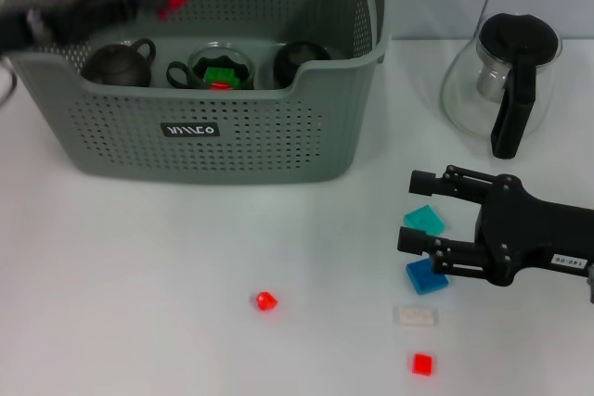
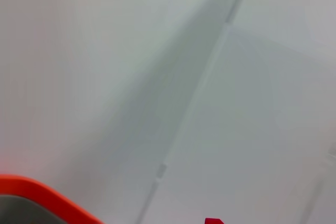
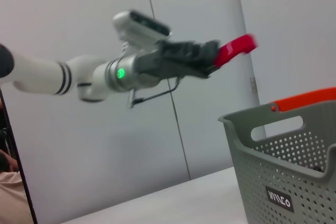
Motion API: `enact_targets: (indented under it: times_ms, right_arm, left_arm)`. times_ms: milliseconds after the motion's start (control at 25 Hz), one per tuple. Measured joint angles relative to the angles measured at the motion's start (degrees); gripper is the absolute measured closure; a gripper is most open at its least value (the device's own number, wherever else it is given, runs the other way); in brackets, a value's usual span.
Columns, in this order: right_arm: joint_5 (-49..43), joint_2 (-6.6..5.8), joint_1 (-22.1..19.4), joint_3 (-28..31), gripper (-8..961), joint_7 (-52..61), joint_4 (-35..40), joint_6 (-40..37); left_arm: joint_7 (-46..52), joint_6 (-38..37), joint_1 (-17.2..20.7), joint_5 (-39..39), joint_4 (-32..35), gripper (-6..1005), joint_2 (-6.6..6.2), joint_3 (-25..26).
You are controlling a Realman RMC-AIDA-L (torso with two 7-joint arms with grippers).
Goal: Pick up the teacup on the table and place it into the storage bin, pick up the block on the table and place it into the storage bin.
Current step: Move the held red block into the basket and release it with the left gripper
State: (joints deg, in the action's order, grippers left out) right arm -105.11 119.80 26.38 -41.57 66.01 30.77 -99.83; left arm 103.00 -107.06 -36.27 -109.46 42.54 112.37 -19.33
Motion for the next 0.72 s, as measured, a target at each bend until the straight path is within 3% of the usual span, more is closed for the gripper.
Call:
enact_targets:
  times_ms: [200, 400, 560, 720]
  right_arm:
    - [0.00, 0.08, 0.57, 0.00, 151, -0.07, -0.06, -0.18]
    - [0.00, 0.09, 0.73, -0.01, 151, -0.10, -0.06, -0.20]
    - [0.00, 0.08, 0.80, -0.02, 150, -0.12, -0.20, -0.19]
    - [-0.01, 0.09, 0.84, 0.01, 150, -0.12, -0.28, -0.19]
  left_arm:
    - [8.42, 10.89, -4.76, -1.64, 0.24, 805, -2.02, -4.85]
    - [10.89, 21.75, -6.82, -3.78, 0.91, 798, -2.25, -12.95]
    - [12.48, 27.64, -7.93, -9.21, 2.05, 793, -1.65, -18.95]
    - [13.13, 33.63, -8.02, -13.26, 4.39, 787, 0.04, -23.91]
